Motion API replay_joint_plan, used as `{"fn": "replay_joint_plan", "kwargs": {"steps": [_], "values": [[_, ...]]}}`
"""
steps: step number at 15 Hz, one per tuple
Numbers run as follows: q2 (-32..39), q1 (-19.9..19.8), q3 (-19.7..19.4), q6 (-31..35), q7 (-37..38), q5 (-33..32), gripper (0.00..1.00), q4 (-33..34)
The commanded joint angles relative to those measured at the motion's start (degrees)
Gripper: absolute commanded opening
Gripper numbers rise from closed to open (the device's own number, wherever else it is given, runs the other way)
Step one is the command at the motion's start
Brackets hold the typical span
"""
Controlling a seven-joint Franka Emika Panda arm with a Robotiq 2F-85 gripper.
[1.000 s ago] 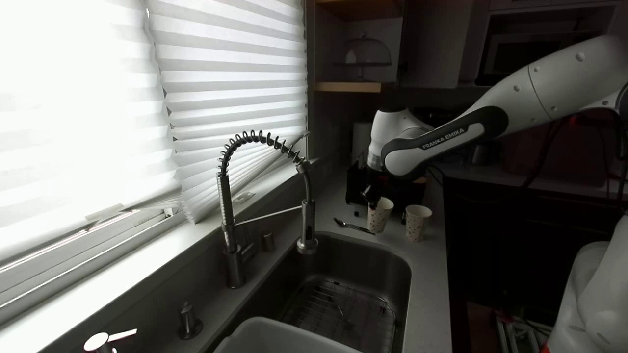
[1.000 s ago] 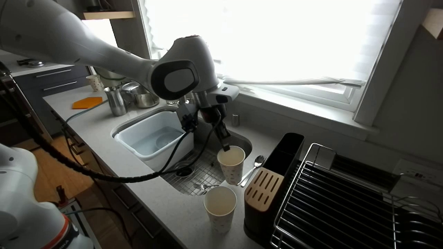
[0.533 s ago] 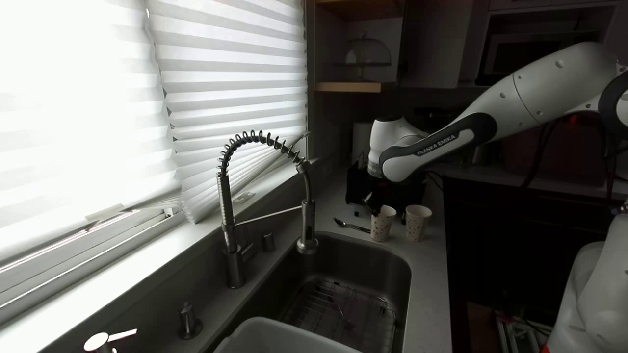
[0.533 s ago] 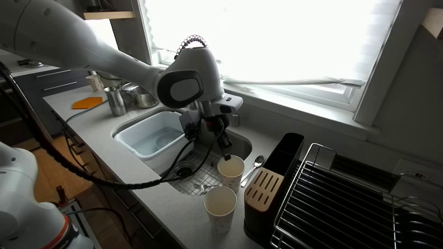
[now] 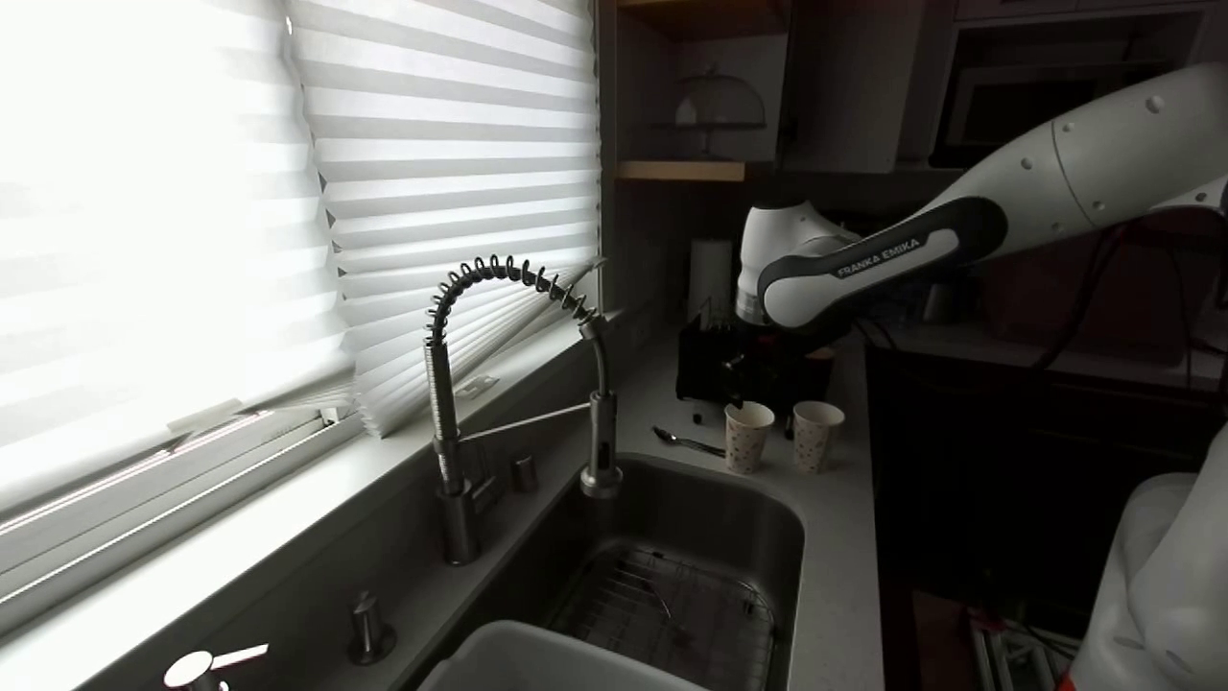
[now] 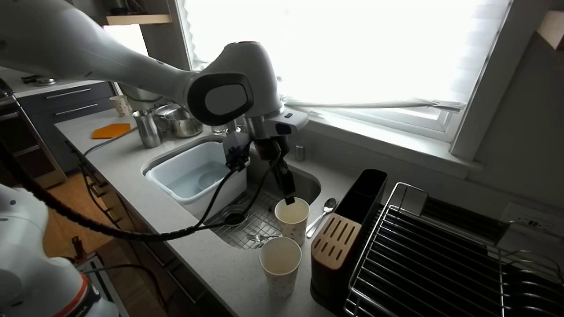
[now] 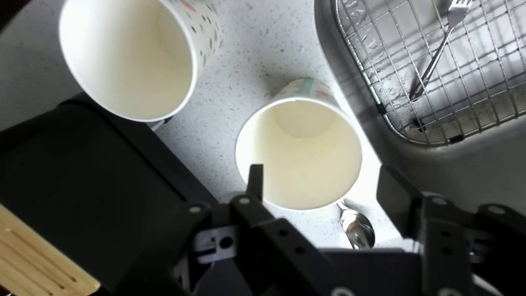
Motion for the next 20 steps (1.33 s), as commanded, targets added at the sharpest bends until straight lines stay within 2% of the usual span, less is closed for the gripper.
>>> {"fn": "replay_joint_plan", "kwargs": {"steps": [1,3,9,12,17,19,20], "values": [[-6.3,-1.2,-0.9,-5.6,-2.0,-0.3,1.00,-2.9],[-8.4,-2.1,-1.5,-6.4,-4.3,-2.2,1.00,-4.7],[-11.6,-3.4,-5.1,-4.5,-15.1,-1.7,1.00,-10.6],[-11.7,-3.9,-6.3,-1.7,-17.9,-2.0,1.00,-12.7],[-10.7,-4.5,-8.0,6.6,-21.5,-1.4,1.00,-15.7],[-10.3,-4.3,-8.5,9.2,-22.2,-0.5,0.82,-16.6],[-10.0,-4.5,-8.5,10.3,-22.2,-0.7,0.66,-17.0]]}}
